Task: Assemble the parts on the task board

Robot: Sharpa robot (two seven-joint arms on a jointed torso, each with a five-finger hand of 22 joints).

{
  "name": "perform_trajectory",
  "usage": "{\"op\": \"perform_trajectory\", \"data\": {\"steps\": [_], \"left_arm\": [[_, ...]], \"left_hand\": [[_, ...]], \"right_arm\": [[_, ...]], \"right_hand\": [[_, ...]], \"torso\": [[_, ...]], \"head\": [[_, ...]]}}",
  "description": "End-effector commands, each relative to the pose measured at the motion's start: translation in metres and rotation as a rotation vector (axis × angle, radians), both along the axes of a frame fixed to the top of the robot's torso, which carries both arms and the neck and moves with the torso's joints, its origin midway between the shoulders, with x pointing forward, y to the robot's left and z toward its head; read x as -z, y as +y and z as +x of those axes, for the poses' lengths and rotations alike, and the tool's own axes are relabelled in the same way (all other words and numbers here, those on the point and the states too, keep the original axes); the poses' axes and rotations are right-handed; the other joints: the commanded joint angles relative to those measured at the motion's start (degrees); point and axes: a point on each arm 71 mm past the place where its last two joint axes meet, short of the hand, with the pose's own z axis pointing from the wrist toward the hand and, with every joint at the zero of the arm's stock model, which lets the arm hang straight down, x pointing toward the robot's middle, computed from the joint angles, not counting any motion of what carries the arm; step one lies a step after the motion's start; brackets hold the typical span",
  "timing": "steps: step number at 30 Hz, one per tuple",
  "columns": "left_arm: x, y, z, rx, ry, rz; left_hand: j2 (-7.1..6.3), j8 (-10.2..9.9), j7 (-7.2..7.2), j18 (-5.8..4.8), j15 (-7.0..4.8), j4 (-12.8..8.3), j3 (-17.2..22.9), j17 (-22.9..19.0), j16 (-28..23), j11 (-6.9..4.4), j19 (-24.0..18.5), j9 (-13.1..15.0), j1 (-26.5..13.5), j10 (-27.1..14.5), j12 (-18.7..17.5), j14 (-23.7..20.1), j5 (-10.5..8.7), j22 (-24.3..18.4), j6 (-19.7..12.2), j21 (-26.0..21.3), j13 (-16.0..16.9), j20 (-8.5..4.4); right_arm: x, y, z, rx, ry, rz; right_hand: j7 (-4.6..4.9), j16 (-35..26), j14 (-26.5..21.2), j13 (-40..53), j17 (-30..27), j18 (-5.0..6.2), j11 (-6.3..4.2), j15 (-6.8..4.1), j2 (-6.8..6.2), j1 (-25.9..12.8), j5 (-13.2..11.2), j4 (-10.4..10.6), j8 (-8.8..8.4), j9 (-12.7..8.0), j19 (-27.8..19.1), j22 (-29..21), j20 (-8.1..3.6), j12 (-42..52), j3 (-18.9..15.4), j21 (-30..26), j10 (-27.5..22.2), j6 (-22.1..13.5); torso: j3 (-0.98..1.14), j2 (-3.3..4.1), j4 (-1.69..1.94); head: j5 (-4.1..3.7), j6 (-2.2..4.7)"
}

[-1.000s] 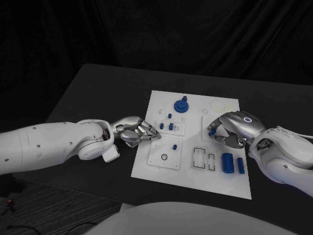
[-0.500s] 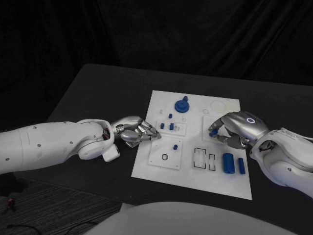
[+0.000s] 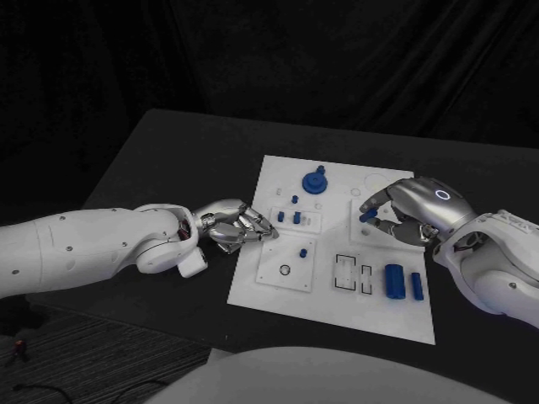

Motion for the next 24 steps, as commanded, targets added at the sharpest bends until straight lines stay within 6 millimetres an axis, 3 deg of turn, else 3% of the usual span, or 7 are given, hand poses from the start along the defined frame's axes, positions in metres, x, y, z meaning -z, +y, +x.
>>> {"op": "perform_trajectory", "data": {"steps": [1,13,24], "left_arm": [[0.000,-0.001,-0.001,0.008,0.002,-0.011],[0.000,0.000,-0.001,0.008,0.004,-0.011],[0.000,0.001,-0.002,0.009,0.007,-0.010]], "left_hand": [[-0.63,0.3,-0.17,0.29,-0.24,0.1,0.5,15.1,0.2,-3.55,-0.4,0.1,0.1,13.3,14.2,5.8,0.34,9.0,0.4,-0.5,26.2,0.03],[-0.70,0.3,-0.14,0.35,-0.17,0.0,0.7,15.1,0.2,-3.49,-0.7,0.1,0.0,13.3,14.2,5.8,0.35,8.8,0.5,-0.6,26.2,0.09],[-0.75,0.3,-0.11,0.40,-0.13,0.0,0.8,15.1,0.2,-3.46,-0.9,0.1,0.0,13.3,14.2,5.8,0.36,8.7,0.5,-0.8,26.2,0.13]], "right_arm": [[-0.005,0.006,-0.004,0.014,0.068,0.077],[-0.009,0.063,-0.035,-0.162,0.193,0.080],[0.001,0.110,-0.046,-0.312,0.193,0.028]], "right_hand": [[-0.04,-0.5,0.0,0.0,-0.2,-0.29,-1.79,-0.31,-0.16,0.4,-0.3,-0.3,0.28,0.0,-0.1,6.1,-0.34,-0.4,0.2,-0.3,2.4,0.4],[-0.04,1.2,1.2,-0.3,2.2,-0.47,-1.77,-0.35,-0.44,0.3,-0.4,-0.4,-0.03,0.1,0.4,6.4,-0.43,-1.2,0.3,0.9,2.6,0.3],[-0.10,4.1,3.0,-0.5,6.2,-0.92,-1.86,-0.43,-0.86,-0.3,0.0,-0.4,-0.38,0.1,1.8,7.0,-0.53,-2.0,0.3,4.0,3.3,0.5]], "torso": [[-0.02,0.02,-0.01],[-0.02,0.03,0.08],[-0.02,0.03,0.04]], "head": [[0.10,-0.01],[-0.21,-0.01],[0.35,-0.01]]}}
